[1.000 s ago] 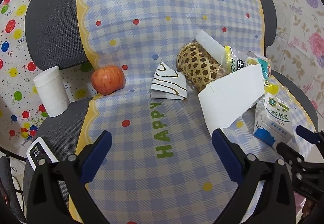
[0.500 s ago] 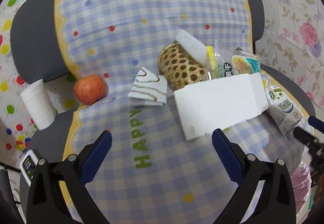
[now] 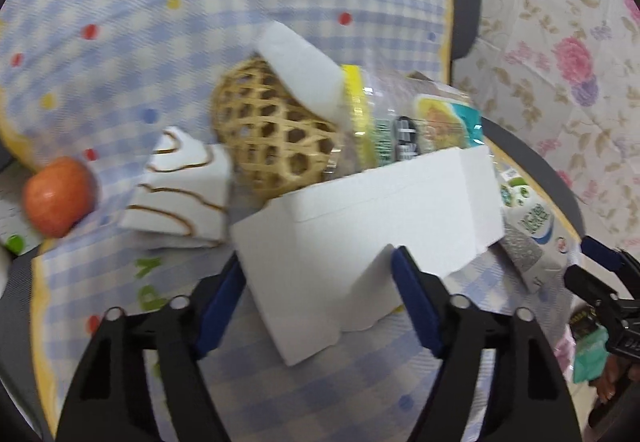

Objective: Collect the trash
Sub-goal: 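Lift the milk carton with the right tool and drop it into the pink bin, then reach the left tool to the yellow jelly snack bag and grasp it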

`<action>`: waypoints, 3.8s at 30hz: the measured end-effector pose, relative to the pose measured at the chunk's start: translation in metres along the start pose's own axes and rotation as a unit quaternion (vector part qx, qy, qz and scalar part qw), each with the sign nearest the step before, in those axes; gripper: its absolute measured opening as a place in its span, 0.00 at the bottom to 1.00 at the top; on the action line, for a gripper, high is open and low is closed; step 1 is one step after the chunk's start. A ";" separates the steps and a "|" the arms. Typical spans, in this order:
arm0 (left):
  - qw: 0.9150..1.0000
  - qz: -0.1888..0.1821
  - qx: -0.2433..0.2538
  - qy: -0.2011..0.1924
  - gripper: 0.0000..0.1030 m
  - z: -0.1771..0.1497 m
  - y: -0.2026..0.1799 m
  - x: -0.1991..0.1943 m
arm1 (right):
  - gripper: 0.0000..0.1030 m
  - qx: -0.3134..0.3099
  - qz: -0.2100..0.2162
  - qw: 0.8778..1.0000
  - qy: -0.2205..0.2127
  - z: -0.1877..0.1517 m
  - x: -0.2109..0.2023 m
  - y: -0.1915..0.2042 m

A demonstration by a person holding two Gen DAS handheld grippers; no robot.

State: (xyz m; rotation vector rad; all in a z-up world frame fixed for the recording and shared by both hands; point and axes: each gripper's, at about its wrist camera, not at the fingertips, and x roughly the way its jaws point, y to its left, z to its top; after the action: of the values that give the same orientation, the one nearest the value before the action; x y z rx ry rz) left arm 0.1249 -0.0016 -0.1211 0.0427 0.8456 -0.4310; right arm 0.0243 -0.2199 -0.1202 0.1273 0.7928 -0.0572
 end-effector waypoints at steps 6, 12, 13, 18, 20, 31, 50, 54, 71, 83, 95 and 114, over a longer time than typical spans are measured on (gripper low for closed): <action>0.999 -0.049 -0.003 -0.014 0.19 -0.002 0.000 -0.012 | 0.83 -0.010 0.004 1.000 0.003 0.000 -0.002 0.000; 0.993 -0.015 0.067 -0.093 0.01 -0.026 -0.032 -0.068 | 0.85 -0.021 0.000 1.000 -0.006 -0.004 -0.009 -0.001; 0.990 -0.006 0.089 -0.110 0.01 -0.033 -0.042 -0.078 | 0.85 -0.021 -0.002 1.000 -0.006 -0.005 -0.009 -0.002; 0.978 0.016 0.160 -0.130 0.02 -0.055 -0.075 -0.082 | 0.85 -0.007 -0.004 1.000 0.000 -0.007 -0.007 -0.010; 0.981 0.010 0.161 -0.106 0.03 -0.055 -0.080 -0.069 | 0.85 -0.007 -0.004 1.000 0.001 -0.007 -0.008 -0.010; 0.984 -0.006 0.158 -0.078 0.20 -0.034 -0.097 -0.041 | 0.85 0.000 -0.002 1.000 0.003 -0.011 -0.010 -0.018; 0.987 -0.029 0.080 -0.137 0.00 -0.026 -0.083 -0.095 | 0.66 -0.029 0.018 0.999 0.003 0.000 0.021 -0.002; 0.987 -0.032 0.077 -0.140 0.00 -0.029 -0.085 -0.098 | 0.64 -0.018 0.021 1.000 -0.005 -0.002 0.005 -0.007; 0.965 -0.164 0.161 -0.127 0.00 -0.068 -0.206 -0.101 | 0.65 0.042 -0.108 0.990 -0.076 -0.068 -0.148 -0.086; 0.931 -0.263 0.247 -0.061 0.00 -0.114 -0.306 -0.075 | 0.65 0.111 -0.203 0.971 -0.053 -0.142 -0.201 -0.144; 0.945 -0.226 0.232 -0.036 0.48 -0.106 -0.299 -0.056 | 0.69 0.151 -0.198 0.968 -0.039 -0.158 -0.189 -0.170; 0.989 -0.004 0.089 -0.118 0.48 -0.048 -0.137 -0.119 | 0.69 0.083 -0.001 0.992 -0.092 -0.048 -0.142 -0.081</action>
State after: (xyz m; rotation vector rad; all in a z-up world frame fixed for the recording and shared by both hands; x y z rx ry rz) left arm -0.0313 -0.0746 -0.0473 0.1517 0.5737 -0.5078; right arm -0.1172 -0.2936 -0.0602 0.2754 0.6025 -0.1354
